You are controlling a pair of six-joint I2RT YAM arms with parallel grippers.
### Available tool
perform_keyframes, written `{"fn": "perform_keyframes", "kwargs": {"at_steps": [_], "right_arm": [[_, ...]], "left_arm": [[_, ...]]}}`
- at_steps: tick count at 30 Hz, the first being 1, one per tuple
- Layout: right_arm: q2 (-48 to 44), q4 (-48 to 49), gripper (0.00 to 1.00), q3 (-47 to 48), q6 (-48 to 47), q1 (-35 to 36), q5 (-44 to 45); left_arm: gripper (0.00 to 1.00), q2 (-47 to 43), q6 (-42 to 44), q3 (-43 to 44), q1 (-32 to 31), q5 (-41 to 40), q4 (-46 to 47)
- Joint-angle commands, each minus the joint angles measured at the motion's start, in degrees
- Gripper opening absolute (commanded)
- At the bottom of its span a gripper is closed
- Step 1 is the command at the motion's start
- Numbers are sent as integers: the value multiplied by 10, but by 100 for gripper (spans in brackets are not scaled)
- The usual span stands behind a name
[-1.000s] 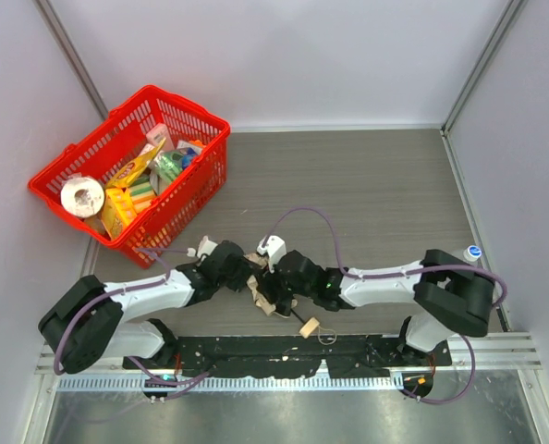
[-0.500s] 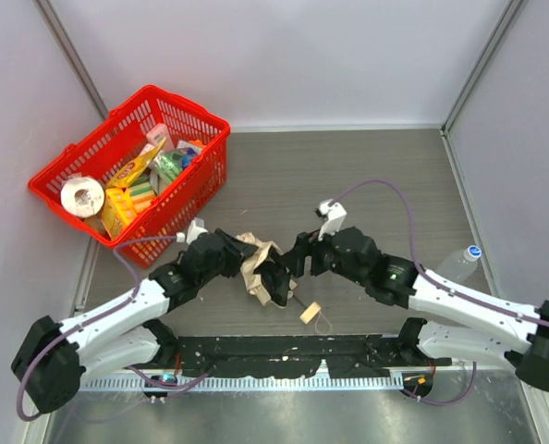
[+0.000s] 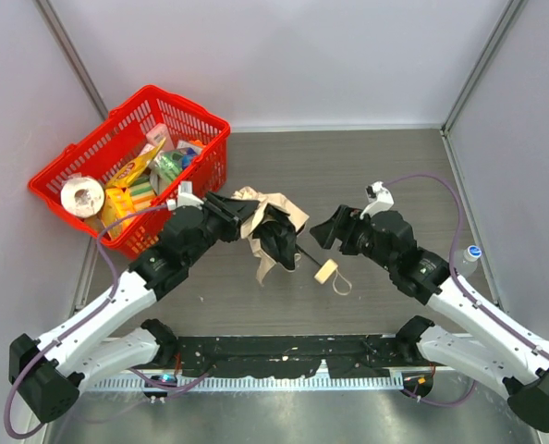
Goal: Put away the umbrella
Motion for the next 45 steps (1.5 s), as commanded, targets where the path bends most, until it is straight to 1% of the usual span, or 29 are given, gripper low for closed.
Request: {"fn": "perform_keyframes", "kwargs": {"at_steps": [1,4,6,8,9,11,12,13,14,15,16,17,18,19,21,23,25,27,30,32,33,35,36,37,39,40,41,43,45], "right_arm": [[-12,-29,84,23,-58,-46,-27],[-18,-67,82,55,-130,-59,-14],[-16,-83,79,83,-174,-59,-38],[-7,-91,76,128,-205,-56,-106],[1,-93,75,138,-216,-51,-121],[18,-91,73,176,-238,-15,-125],[31,-93,72,198,-241,34,-111],[59,-93,72,214,-249,60,-89],[73,-81,72,233,-251,118,-74],[103,-74,71,242,-248,179,-26],[133,-56,71,259,-248,203,-1],[146,-46,71,267,-251,247,53],[173,-30,70,284,-256,261,86],[185,-23,69,291,-257,283,151],[226,-17,66,317,-264,292,214],[265,-24,56,345,-279,300,250],[291,-10,52,355,-295,303,254],[318,-12,51,371,-301,304,260],[354,-38,52,403,-307,304,305],[356,-34,36,404,-308,303,316],[350,-30,21,402,-306,304,317],[341,-39,13,406,-296,304,303],[336,-46,12,409,-287,304,282],[330,-56,7,409,-280,304,271],[323,-80,8,414,-256,303,224],[322,-85,17,414,-251,303,218],[316,-88,21,406,-247,303,206],[309,-76,21,389,-243,303,210],[308,-71,14,381,-240,299,208]], "left_arm": [[0,3,15,83,5,16,53],[0,5,55,150,5,-42,-81],[0,8,90,174,5,-104,-129],[0,11,112,185,5,-152,-166],[0,14,125,192,5,-173,-182],[0,24,143,205,5,-216,-207],[0,29,143,212,4,-237,-223],[0,32,147,218,4,-256,-235],[0,36,151,220,5,-269,-238],[0,40,149,225,5,-283,-246],[0,43,146,233,5,-291,-256],[0,48,144,240,5,-296,-264],[0,52,141,247,5,-298,-273],[0,55,136,251,5,-302,-281],[0,59,125,254,5,-306,-294],[0,61,116,251,4,-304,-302],[0,61,106,247,5,-299,-306],[0,60,98,242,5,-294,-307],[0,56,92,235,4,-291,-306],[0,53,93,233,5,-288,-300],[0,53,97,229,5,-288,-294],[0,53,107,222,4,-289,-280],[0,53,108,219,4,-291,-278],[0,53,109,217,5,-295,-275],[0,51,116,210,5,-298,-261],[0,49,114,209,5,-300,-258],[0,49,114,210,5,-300,-255],[0,46,106,208,5,-296,-251],[0,43,101,208,4,-285,-244]]}}
